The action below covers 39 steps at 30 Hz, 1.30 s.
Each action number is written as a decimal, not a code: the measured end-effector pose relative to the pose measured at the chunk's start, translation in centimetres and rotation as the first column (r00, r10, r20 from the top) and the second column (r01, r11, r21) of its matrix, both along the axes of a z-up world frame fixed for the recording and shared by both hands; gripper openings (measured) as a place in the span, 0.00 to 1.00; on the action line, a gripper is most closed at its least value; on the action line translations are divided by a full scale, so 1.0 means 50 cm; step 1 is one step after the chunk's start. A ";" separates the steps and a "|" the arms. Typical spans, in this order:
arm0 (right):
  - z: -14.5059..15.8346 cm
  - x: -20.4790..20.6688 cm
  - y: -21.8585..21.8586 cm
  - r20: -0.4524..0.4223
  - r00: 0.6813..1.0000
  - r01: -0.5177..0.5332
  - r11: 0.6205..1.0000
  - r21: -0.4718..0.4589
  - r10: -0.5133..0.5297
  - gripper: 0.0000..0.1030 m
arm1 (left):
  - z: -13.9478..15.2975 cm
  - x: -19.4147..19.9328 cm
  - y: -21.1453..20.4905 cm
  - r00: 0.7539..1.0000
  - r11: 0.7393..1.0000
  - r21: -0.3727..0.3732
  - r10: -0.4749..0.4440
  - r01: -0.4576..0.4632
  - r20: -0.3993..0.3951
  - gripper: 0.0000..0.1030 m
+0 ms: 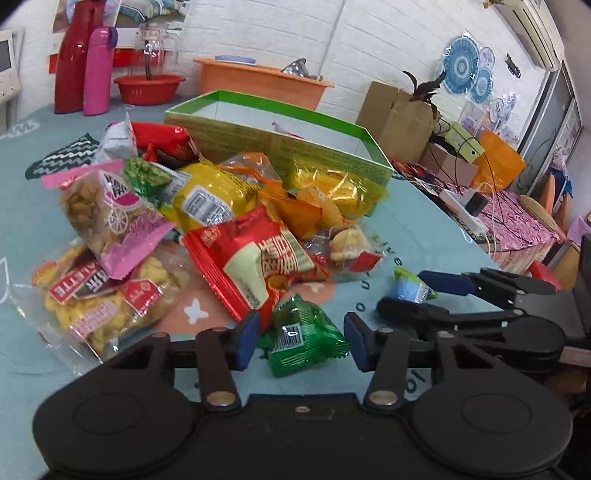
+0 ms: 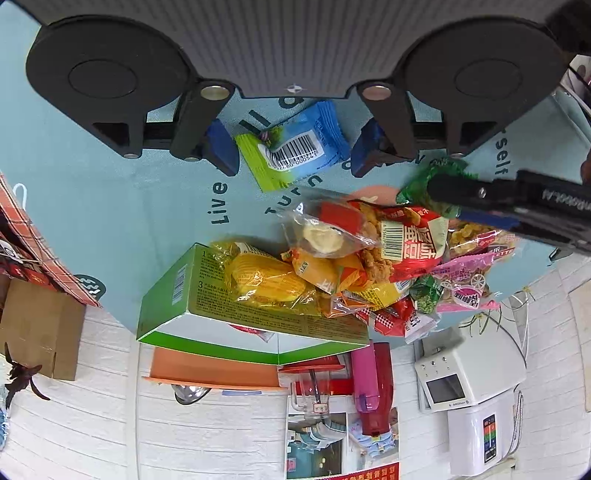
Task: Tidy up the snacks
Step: 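Grasp the green candy with the left gripper while the right grasps the blue candy, then drop the green candy and blue candy into the box with both grippers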
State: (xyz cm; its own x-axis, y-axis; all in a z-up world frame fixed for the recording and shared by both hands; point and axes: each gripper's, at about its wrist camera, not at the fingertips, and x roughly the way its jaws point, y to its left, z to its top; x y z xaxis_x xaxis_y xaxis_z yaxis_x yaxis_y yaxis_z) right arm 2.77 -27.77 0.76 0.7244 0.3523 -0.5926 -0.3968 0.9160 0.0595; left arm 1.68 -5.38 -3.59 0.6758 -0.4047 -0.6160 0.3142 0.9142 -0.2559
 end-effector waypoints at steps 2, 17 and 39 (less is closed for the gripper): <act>-0.002 0.002 0.003 -0.003 1.000 0.003 1.000 0.000 -0.003 1.00 | -0.004 0.002 -0.002 1.000 1.000 0.005 0.011 -0.011 0.002 0.69; 0.019 -0.013 0.004 0.056 0.998 0.008 1.000 0.013 -0.009 0.42 | 0.033 -0.022 -0.004 0.995 0.996 -0.018 -0.090 0.091 0.043 0.53; 0.100 0.263 -0.005 0.175 0.977 0.119 0.993 0.007 -0.119 0.41 | 0.174 0.327 -0.043 0.979 0.997 -0.045 0.072 -0.064 0.192 0.54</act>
State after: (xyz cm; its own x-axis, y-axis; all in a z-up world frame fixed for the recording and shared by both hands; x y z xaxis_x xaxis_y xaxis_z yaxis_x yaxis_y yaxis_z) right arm 15.92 -28.03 5.78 0.8535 0.2555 -0.4542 -0.2888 0.9574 -0.0042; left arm 18.04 -7.51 5.08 0.8071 -0.3748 -0.4561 0.2987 0.9257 -0.2322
